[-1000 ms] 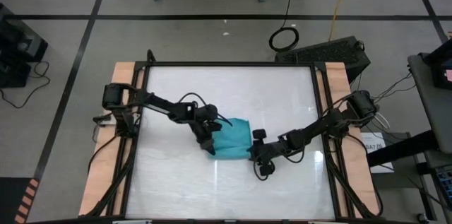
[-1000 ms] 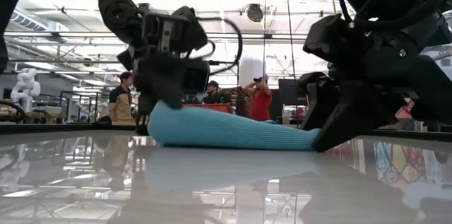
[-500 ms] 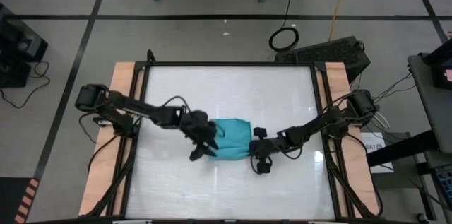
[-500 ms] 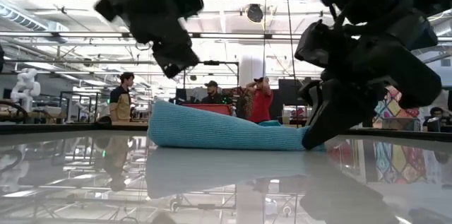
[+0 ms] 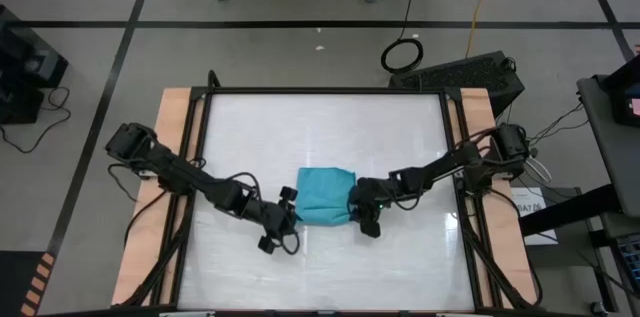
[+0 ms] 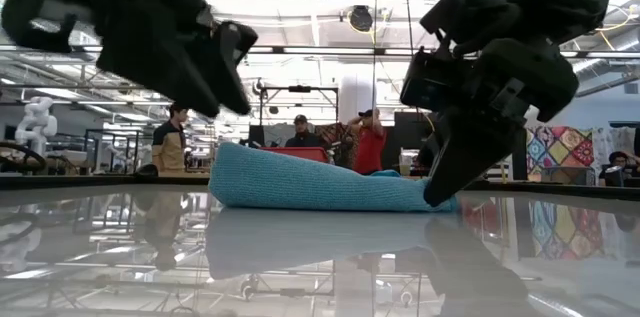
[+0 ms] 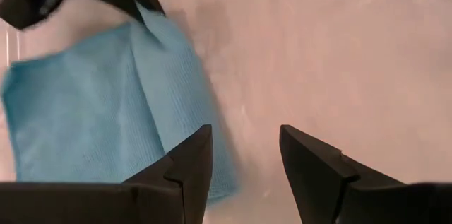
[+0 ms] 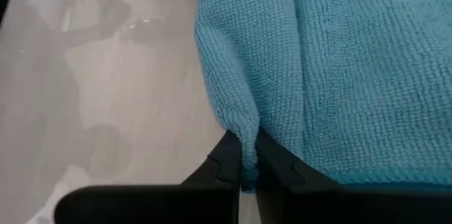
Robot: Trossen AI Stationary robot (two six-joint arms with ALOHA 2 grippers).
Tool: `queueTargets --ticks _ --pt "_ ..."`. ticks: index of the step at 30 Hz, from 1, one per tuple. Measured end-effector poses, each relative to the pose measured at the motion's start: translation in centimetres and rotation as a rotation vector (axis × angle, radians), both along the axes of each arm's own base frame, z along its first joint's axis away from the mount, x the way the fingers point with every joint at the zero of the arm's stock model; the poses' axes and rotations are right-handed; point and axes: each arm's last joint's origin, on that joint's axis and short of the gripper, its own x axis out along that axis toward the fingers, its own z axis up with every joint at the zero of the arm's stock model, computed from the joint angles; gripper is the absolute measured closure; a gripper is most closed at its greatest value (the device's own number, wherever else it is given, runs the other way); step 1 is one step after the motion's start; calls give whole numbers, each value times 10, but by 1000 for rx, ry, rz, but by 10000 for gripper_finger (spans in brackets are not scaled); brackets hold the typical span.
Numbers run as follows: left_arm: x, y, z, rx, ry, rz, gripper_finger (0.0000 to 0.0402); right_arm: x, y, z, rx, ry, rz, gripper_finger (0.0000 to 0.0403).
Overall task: Roll towel
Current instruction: Roll the light blue towel
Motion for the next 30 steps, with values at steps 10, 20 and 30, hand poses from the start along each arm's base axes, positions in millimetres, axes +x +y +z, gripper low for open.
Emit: queueTargets --ticks 10,20,30 --pt "9 5 -34 114 80 53 230 2 -5 1 91 3 7 392" --pt "16 17 -50 87 141 91 230 3 -4 3 146 -9 16 392" --pt "22 32 -55 -48 188 159 373 5 -1 7 211 -32 51 392"
